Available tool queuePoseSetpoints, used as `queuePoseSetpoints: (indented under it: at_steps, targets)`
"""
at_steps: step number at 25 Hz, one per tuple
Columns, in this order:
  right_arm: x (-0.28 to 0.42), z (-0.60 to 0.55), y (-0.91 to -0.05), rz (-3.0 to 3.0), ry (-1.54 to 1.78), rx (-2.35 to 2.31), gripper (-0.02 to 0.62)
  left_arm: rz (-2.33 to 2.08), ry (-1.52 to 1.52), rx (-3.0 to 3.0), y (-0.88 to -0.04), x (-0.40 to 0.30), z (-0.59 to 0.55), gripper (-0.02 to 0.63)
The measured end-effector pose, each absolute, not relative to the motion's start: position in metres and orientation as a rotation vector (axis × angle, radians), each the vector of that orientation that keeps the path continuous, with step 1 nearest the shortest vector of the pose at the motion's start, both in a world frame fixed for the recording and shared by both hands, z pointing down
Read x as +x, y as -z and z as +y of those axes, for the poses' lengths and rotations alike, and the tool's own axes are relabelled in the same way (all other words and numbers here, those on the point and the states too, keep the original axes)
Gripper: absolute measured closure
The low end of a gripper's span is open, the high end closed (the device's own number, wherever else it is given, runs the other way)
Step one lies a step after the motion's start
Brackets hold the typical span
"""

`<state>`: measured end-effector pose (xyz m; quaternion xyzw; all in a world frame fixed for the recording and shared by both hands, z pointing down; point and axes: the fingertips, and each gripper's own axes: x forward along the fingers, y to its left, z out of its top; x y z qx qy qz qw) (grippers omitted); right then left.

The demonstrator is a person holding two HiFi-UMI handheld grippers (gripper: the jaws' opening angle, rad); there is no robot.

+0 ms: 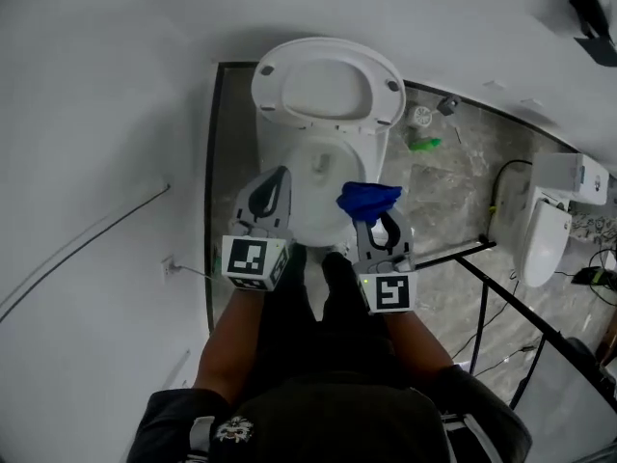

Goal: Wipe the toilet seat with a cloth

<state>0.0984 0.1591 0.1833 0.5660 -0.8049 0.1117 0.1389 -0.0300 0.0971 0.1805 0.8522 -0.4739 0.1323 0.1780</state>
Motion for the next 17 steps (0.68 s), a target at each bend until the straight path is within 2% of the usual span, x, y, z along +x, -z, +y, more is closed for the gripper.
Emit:
queuePoseSetpoints:
  at_steps: [9, 17]
  targets:
    - [0.093, 0.184, -0.105, -2.387, -0.193, 1.618, 0.513, -1.349, -0.335, 2.508, -0.104, -0.02, 0.153, 0.596]
    - [0.071, 0.194, -0.092, -2.391, -0.1, 1.654, 0.512, -1.361, -0.3, 2.515, -0.109, -0.044, 0.174, 0.595]
